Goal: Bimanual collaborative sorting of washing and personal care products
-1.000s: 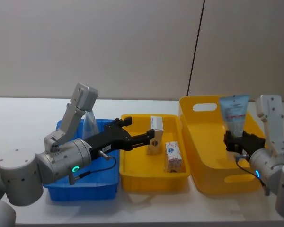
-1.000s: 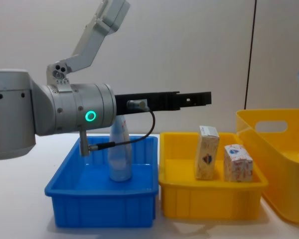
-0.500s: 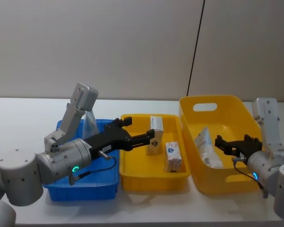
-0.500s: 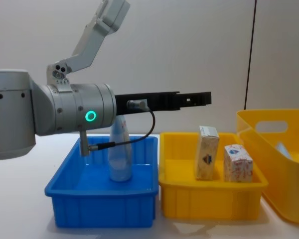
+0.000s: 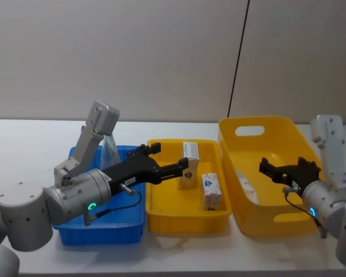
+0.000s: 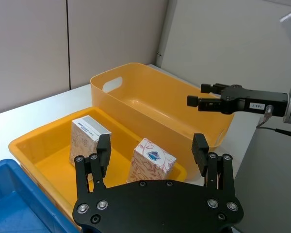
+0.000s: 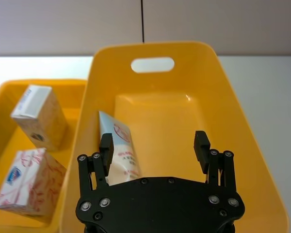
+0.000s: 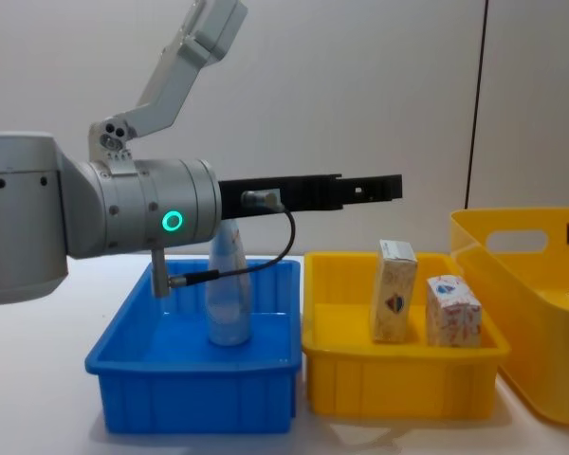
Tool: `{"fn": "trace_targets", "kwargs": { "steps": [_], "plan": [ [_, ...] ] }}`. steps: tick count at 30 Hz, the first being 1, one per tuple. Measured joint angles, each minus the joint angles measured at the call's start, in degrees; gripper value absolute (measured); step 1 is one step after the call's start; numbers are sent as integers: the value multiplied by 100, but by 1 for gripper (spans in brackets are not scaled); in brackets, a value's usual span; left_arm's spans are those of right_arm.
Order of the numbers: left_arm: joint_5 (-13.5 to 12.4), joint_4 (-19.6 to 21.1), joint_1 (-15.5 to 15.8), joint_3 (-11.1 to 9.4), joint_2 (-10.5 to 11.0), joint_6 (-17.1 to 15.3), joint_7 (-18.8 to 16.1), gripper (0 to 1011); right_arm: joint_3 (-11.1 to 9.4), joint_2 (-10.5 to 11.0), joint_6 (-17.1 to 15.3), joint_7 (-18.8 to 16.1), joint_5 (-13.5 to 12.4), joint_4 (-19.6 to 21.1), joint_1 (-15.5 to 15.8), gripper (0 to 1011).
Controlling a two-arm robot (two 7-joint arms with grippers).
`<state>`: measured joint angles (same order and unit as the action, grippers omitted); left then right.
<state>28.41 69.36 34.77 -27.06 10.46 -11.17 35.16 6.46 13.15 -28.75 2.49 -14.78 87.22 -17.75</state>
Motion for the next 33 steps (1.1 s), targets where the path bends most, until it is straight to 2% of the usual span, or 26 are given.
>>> {"fn": "trace_targets", "kwargs": {
  "steps": [6, 11, 12, 14, 20, 26, 33],
  "plan": [
    [-11, 25, -23, 0, 10, 3, -28, 1001, -85, 7, 304, -198, -98, 178, 88, 1003],
    [-94, 138, -125, 2, 64, 49, -195, 1001, -158, 8, 537, -368, -187, 329, 162, 1004],
    [-160, 230, -205, 6, 107, 91, -329, 1001, -180, 9, 624, -439, -225, 383, 184, 1004],
    [-188, 267, -237, 8, 124, 108, -379, 1001, -203, 10, 685, -493, -257, 442, 208, 1003],
    [-407, 578, -512, 22, 275, 244, -828, 1001, -197, 21, 730, -508, -264, 461, 239, 1003],
    [-637, 898, -798, 37, 430, 385, -1295, 1001, -111, 82, 926, -519, -259, 558, 404, 1003],
    [-919, 1295, -1152, 56, 621, 562, -1875, 1001, 82, 218, 1371, -549, -244, 771, 771, 1003]
  ]
}}
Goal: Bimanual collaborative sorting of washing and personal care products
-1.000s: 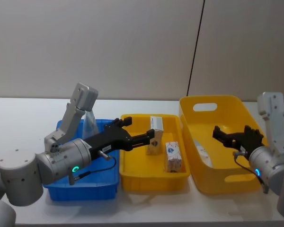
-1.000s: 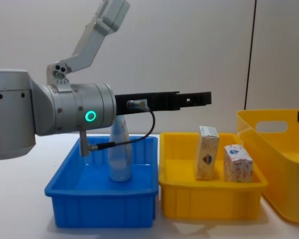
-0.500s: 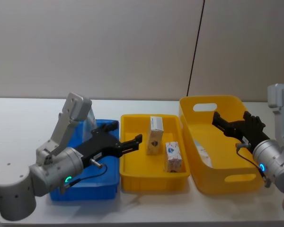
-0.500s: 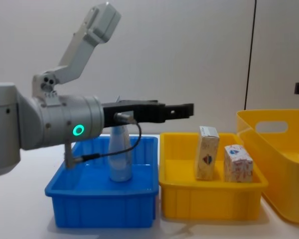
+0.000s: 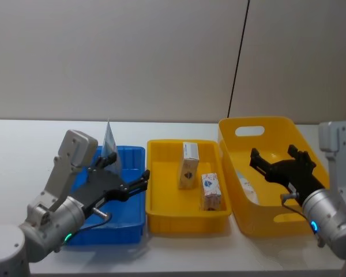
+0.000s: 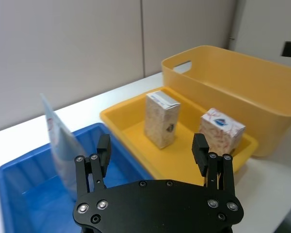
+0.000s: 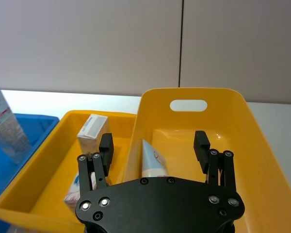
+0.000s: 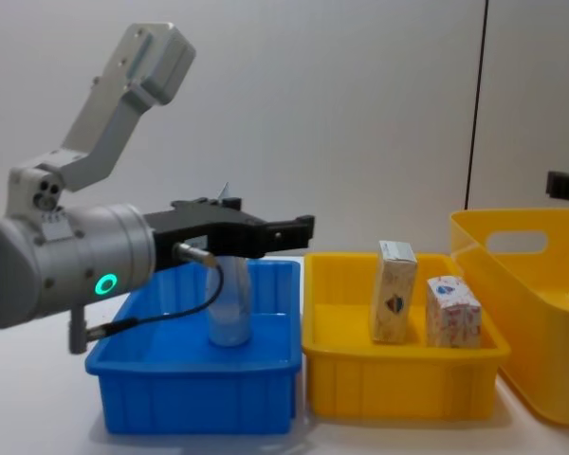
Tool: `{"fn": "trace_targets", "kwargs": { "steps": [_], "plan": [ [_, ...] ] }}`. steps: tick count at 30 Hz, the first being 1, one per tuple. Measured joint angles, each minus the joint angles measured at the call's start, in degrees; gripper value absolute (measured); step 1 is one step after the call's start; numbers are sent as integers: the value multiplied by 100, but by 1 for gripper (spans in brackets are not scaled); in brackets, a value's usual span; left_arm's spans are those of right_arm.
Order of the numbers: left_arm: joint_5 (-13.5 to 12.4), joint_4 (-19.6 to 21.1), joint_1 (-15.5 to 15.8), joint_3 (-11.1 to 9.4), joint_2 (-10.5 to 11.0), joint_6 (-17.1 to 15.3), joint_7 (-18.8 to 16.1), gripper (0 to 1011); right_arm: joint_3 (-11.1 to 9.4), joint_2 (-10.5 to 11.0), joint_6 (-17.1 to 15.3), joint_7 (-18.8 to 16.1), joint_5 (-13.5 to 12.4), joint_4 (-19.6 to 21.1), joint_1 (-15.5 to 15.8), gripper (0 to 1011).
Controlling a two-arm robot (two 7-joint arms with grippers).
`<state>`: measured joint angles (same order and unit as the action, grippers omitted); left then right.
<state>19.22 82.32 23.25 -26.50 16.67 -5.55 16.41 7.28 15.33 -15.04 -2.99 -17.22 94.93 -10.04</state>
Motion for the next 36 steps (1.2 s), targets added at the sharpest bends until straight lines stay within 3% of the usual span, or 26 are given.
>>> {"fn": "trace_targets", "kwargs": {
  "steps": [18, 25, 36],
  "plan": [
    [-646, 910, -810, 41, 439, 399, -1318, 1001, 467, 331, 1079, -70, 64, 524, 893, 1004],
    [-761, 1074, -952, 48, 514, 470, -1555, 1001, 565, 399, 1297, -86, 75, 629, 1079, 1004],
    [-774, 1088, -966, 49, 523, 478, -1579, 1002, 571, 402, 1312, -87, 76, 636, 1091, 1003]
  ]
}}
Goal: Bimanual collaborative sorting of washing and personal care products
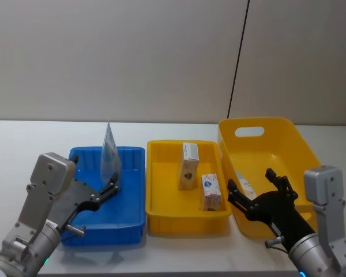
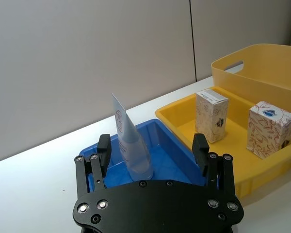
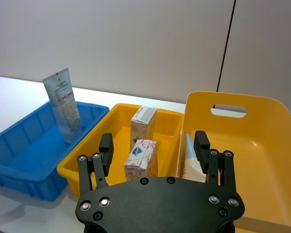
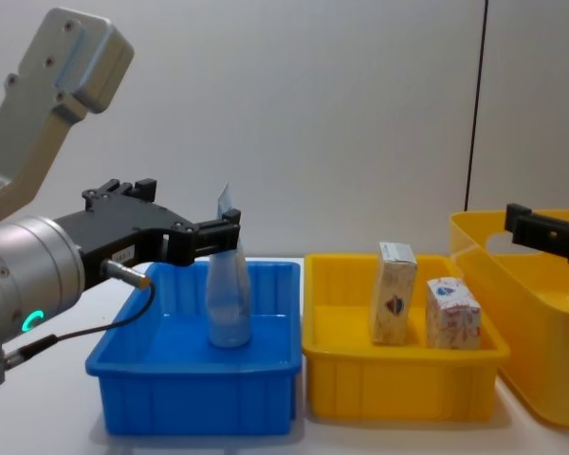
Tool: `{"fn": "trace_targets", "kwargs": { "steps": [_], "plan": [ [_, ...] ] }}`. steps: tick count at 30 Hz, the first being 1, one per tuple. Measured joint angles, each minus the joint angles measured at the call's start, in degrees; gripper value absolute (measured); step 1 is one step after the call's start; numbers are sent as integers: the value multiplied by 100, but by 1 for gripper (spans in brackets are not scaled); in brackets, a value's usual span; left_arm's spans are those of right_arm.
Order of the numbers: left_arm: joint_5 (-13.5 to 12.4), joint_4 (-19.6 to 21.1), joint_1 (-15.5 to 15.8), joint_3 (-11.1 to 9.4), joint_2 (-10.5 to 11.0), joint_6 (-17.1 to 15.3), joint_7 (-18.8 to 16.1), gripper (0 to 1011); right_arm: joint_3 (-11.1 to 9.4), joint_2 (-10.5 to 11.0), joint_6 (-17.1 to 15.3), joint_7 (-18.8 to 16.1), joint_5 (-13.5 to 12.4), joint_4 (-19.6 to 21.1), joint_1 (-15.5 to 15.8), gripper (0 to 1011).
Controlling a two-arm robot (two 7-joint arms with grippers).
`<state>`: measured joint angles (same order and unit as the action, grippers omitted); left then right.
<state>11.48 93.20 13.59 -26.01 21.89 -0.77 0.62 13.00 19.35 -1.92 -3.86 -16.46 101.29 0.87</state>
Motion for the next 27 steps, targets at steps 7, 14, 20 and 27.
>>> {"fn": "trace_targets", "kwargs": {
  "steps": [7, 14, 20, 27],
  "plan": [
    [0, 0, 0, -1, 0, 0, 0, 1001, -3, -3, 0, 0, 1, 0, -1, 1004],
    [0, 0, -1, -2, 0, 0, 0, 1001, -7, -6, -141, -22, -7, 18, -1, 1003],
    [0, -2, 0, -2, 0, 0, 0, 1001, 10, -8, -500, -39, -53, 55, -19, 1004],
    [0, -3, 0, -1, 0, -2, 0, 1001, 83, -30, -1039, -48, -82, 61, -108, 1004]
  ]
}}
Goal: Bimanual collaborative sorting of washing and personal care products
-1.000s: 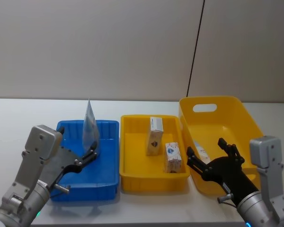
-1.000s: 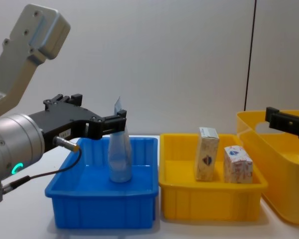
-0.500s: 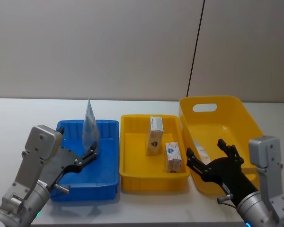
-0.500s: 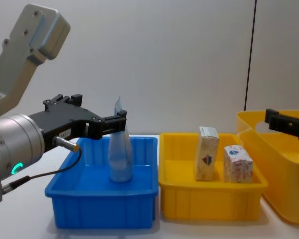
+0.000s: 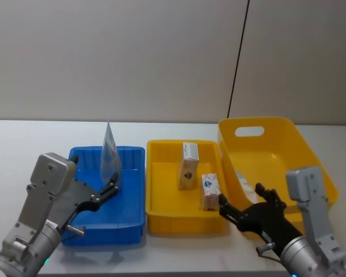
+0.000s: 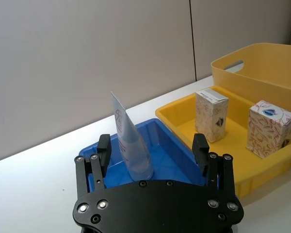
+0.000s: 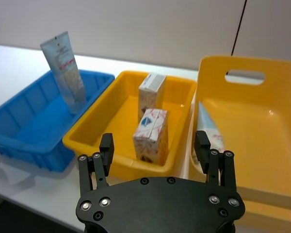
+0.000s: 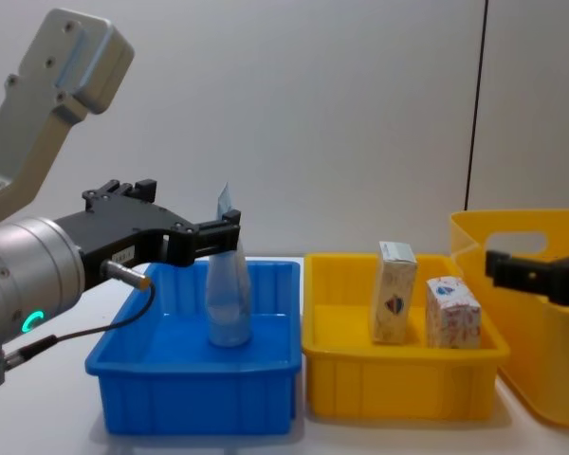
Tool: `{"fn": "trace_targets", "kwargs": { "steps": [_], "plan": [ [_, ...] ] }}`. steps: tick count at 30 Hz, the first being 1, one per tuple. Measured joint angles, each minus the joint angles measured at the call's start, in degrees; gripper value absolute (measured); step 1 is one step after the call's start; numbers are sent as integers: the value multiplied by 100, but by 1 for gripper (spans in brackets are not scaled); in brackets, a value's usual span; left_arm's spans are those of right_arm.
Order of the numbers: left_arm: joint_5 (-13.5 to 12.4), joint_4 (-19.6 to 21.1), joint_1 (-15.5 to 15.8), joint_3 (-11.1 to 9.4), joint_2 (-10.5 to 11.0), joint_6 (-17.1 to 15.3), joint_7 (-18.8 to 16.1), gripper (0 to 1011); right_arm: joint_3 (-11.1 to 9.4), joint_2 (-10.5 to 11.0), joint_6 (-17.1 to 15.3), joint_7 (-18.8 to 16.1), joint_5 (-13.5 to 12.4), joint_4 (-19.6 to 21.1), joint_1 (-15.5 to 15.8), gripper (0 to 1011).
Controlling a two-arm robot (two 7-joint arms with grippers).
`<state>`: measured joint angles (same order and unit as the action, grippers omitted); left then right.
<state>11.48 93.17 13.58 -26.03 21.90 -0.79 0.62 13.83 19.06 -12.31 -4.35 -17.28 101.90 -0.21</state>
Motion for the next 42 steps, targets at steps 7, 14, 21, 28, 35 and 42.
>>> {"fn": "trace_targets", "kwargs": {
  "steps": [7, 14, 21, 28, 35, 42],
  "plan": [
    [0, 0, 0, 0, 0, -1, 0, 1001, 133, -80, -399, 9, 31, -126, -155, 1004],
    [0, 0, 0, 0, 0, -1, 0, 1001, 268, -207, -631, 51, 121, -314, -323, 1003],
    [0, 0, 0, 0, 0, -1, 0, 1002, 374, -379, -705, 159, 241, -503, -456, 1003],
    [0, 0, 0, 0, 0, -1, 0, 1001, 401, -518, -686, 331, 355, -617, -498, 1003],
    [0, 0, 1, 0, 0, 0, 0, 1001, 416, -696, -578, 569, 526, -808, -573, 1003],
    [0, 0, 1, 0, 0, 0, 0, 1002, 438, -832, -497, 686, 656, -1059, -725, 1003]
  ]
}}
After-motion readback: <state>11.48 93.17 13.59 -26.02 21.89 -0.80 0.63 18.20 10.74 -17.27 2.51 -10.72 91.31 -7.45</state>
